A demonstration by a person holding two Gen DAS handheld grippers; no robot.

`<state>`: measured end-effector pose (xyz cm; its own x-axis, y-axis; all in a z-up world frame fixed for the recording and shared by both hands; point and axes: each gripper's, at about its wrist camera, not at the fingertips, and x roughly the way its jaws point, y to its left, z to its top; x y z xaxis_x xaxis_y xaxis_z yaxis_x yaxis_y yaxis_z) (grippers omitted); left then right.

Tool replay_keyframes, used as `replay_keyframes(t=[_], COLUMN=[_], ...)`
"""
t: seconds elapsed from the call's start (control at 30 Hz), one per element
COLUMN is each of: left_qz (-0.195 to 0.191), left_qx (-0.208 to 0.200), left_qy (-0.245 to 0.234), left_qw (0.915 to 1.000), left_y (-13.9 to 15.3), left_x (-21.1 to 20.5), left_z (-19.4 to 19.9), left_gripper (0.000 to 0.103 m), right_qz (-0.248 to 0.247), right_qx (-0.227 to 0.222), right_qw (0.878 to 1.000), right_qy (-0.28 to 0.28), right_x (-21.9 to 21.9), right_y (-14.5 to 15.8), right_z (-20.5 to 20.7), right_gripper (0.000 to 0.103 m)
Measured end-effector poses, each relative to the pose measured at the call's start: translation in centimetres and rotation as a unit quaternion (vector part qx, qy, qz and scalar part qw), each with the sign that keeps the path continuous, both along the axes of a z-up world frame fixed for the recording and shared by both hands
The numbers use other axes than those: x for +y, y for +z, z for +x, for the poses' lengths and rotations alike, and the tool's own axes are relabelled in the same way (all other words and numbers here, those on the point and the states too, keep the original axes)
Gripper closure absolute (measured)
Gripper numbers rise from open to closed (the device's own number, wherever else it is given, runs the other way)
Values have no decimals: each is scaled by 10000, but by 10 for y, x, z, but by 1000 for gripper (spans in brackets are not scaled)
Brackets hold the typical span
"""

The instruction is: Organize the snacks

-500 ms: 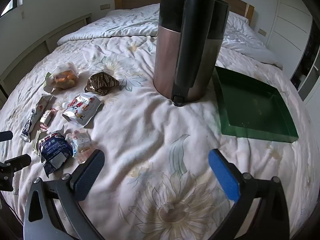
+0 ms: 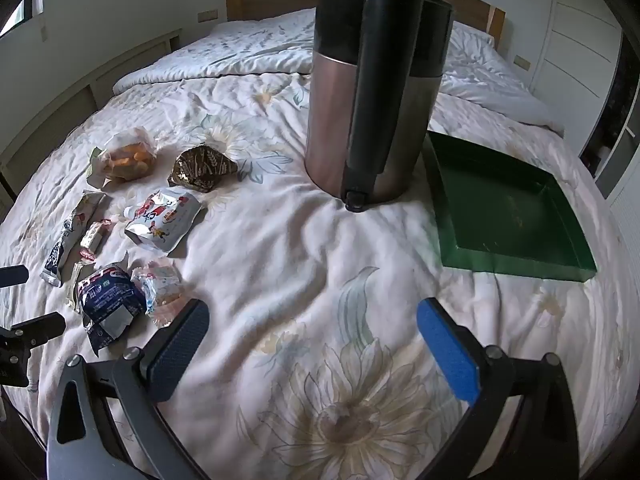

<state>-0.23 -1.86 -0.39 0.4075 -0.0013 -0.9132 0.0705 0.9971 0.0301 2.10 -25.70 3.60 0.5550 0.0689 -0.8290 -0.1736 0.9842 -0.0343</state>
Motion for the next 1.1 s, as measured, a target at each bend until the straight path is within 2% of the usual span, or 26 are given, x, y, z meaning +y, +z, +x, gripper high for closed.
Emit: replay_keyframes(t=[0.63, 1.1], left_qz=[-88, 60], left_qx=[17, 32], left_qy=[-4, 183], left_qw=[10000, 9998], left_y=[6, 10], left_x=[14, 17], left_z=[-4, 0], left_gripper=[3, 3], right_qz=[39, 102], right_qx=[-4, -18], right_qw=[10000, 9999], right_qy=[-5, -7], right_x=[-2, 1], right_y=[-1, 1], right_z=[-5, -15], right_gripper=[0, 0])
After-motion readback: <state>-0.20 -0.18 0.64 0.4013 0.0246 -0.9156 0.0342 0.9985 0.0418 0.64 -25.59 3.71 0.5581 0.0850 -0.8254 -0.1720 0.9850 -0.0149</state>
